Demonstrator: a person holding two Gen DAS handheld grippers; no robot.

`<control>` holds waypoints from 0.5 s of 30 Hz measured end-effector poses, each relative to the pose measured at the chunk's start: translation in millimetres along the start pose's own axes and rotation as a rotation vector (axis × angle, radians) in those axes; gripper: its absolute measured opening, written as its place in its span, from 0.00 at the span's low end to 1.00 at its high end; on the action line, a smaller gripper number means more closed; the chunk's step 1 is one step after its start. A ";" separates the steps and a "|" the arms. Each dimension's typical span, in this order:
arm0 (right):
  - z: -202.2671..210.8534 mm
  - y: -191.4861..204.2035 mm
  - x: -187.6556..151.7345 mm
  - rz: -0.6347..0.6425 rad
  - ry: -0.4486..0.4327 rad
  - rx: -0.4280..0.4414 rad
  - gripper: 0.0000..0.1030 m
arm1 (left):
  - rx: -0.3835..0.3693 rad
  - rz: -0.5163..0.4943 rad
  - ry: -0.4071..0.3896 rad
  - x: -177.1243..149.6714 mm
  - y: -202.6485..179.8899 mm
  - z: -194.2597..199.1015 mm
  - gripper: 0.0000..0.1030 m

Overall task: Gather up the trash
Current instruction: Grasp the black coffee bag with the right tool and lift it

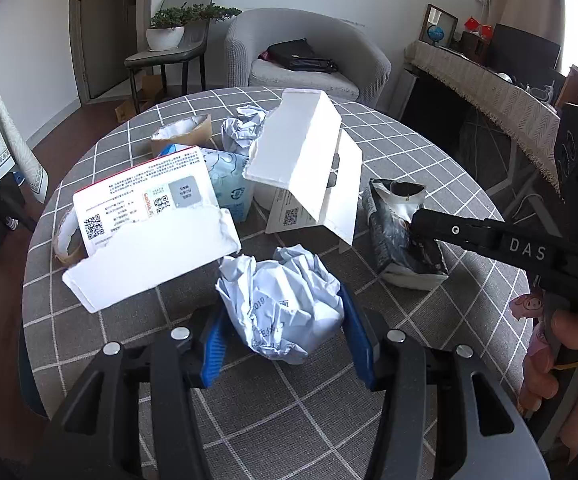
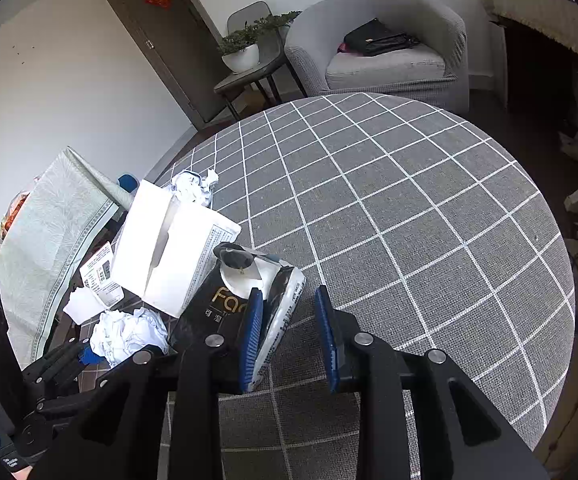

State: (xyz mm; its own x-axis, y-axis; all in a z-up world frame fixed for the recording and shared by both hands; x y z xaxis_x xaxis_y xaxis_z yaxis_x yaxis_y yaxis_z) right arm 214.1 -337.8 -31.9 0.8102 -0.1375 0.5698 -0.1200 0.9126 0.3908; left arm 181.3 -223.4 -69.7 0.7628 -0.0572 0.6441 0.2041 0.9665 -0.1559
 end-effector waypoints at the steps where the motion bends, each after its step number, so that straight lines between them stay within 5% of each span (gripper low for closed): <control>1: -0.9 -0.4 -0.3 -0.013 0.004 0.019 0.19 | 0.001 -0.002 0.000 -0.2 -0.4 0.3 0.53; 8: -0.2 -2.3 1.1 -0.072 0.004 0.101 0.07 | -0.004 -0.002 -0.004 -1.1 -0.2 2.7 0.52; 15: 18.4 9.7 9.5 -0.032 -0.036 0.037 0.05 | -0.027 -0.005 -0.028 1.4 -1.4 19.7 0.52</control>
State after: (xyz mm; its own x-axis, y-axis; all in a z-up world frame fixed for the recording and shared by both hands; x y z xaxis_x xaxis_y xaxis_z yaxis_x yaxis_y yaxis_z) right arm 210.1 -337.3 -9.4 0.7931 -0.1804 0.5818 -0.1164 0.8926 0.4355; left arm 170.0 -219.9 -53.8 0.7442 -0.0545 0.6657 0.2245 0.9591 -0.1724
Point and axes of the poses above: each gripper's, at about its wrist camera, not at the fingertips, and z roughly against the way its jaws point, y to its left, x to its top, the point moved 3 cm from there along -z, roughly the way its jaws point, and after that the axes turned 2 degrees about -x, right-handed, at the moved point
